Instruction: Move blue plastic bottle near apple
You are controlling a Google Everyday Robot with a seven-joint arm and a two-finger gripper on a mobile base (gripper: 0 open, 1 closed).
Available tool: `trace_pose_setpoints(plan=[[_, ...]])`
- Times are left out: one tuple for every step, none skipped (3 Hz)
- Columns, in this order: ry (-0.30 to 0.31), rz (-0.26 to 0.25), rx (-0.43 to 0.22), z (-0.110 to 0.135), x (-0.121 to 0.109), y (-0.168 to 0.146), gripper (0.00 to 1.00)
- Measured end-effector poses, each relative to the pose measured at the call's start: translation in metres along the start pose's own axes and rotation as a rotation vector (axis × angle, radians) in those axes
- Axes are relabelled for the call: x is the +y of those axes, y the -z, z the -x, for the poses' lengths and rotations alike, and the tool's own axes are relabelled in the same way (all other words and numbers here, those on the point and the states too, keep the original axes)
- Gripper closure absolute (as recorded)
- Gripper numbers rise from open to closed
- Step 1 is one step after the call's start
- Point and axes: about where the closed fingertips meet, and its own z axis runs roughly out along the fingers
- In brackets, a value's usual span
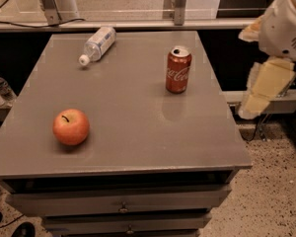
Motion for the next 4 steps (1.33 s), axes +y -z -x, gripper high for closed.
trace_pose_setpoints(plan=[[0.107,-0.029,-0.119,0.067,-0.031,-0.017,0.00],[0.184,-0.040,-0.259,0.139,-0.057,-0.034,0.00],[0.184,-0.040,-0.259,0.139,-0.057,-0.034,0.00],[0.192,-0.025,-0.244,0.134,-0.057,-0.034,0.00]])
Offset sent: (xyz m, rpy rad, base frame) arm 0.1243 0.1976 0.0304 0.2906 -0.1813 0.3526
